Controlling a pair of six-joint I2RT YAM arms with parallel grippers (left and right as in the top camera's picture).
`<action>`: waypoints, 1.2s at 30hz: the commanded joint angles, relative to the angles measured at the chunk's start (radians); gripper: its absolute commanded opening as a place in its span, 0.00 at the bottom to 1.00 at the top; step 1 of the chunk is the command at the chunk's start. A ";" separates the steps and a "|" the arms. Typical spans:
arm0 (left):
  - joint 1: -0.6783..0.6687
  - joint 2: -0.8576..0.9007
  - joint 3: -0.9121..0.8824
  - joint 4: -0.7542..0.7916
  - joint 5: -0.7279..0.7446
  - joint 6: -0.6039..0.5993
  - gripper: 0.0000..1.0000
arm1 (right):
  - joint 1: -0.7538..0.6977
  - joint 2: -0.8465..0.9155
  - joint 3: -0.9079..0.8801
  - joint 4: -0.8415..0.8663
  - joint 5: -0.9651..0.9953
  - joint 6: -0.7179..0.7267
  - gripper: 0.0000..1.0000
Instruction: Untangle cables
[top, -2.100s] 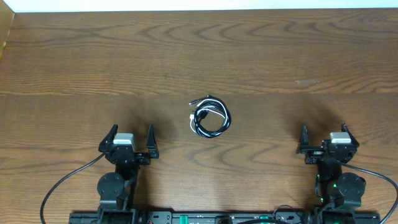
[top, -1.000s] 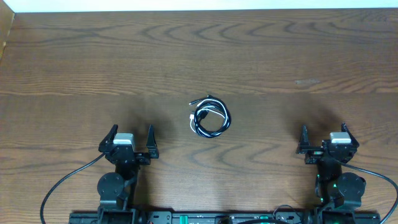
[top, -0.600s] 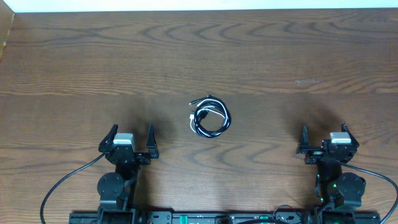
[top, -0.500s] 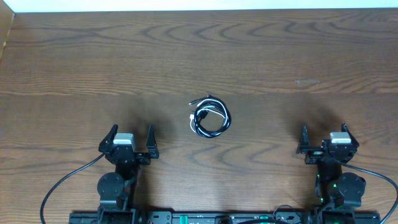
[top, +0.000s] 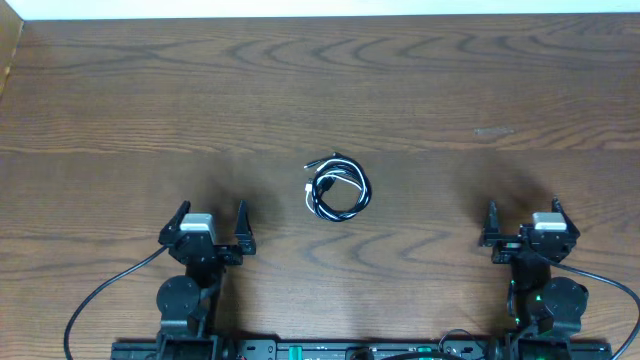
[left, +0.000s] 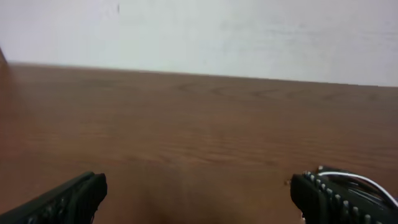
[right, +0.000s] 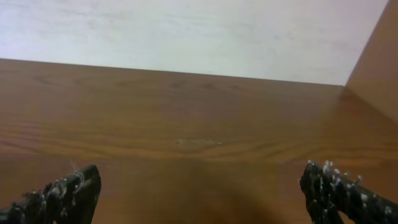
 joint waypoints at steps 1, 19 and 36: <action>0.006 0.069 0.014 -0.090 0.002 -0.106 1.00 | -0.006 -0.001 0.015 -0.028 0.063 0.015 0.99; 0.006 0.893 0.740 -0.671 0.168 -0.193 1.00 | -0.006 0.769 0.499 -0.281 -0.061 0.174 0.99; -0.032 1.065 0.937 -0.486 0.176 -0.290 0.98 | 0.066 1.122 0.915 -0.442 -0.435 0.145 0.99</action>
